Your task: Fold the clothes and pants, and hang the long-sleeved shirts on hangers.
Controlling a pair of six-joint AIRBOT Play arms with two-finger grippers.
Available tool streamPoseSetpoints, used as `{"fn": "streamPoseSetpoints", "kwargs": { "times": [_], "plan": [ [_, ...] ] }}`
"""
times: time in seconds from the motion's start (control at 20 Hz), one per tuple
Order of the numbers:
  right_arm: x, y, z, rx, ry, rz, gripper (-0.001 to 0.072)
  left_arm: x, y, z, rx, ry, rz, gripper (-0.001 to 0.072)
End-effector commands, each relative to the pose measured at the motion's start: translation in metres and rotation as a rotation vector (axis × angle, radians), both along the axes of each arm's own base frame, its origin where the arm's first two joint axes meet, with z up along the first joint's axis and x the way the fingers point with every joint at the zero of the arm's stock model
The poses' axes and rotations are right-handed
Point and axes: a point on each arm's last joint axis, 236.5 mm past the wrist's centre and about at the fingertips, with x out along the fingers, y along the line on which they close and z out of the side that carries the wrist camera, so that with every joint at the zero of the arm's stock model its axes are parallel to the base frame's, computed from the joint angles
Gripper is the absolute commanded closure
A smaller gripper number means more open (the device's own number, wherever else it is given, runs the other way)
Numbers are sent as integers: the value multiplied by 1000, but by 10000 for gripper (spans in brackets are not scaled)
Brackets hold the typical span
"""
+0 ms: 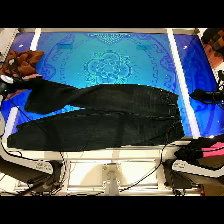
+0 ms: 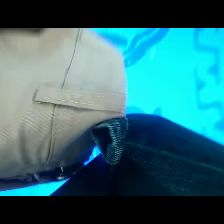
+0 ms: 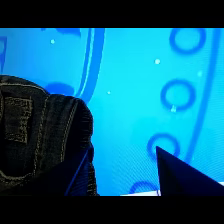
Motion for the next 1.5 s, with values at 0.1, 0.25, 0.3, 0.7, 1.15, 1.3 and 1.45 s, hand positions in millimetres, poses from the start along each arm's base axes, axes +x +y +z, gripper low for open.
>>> {"fn": "streamPoseSetpoints", "kwargs": {
  "times": [0.1,0.25,0.3,0.7,1.15,1.3,1.45],
  "plan": [
    [2,0,1,0,-7,-3,248,16,15,91,81,-227,61,671],
    [2,0,1,5,-8,-4,248,16,22,140,133,-333,87,672],
    [2,1,1,5,-8,-4,248,15,21,149,138,-348,88,672],
    [10,26,-8,30,5,70,248,5,9,182,98,-387,103,673],
    [22,99,-68,317,107,138,79,-2,2,170,78,-328,81,672],
    [38,96,-74,365,109,85,80,-2,2,170,78,-328,81,672],
    [50,93,-84,412,140,46,114,-2,2,170,78,-328,81,672]
  ]
}}
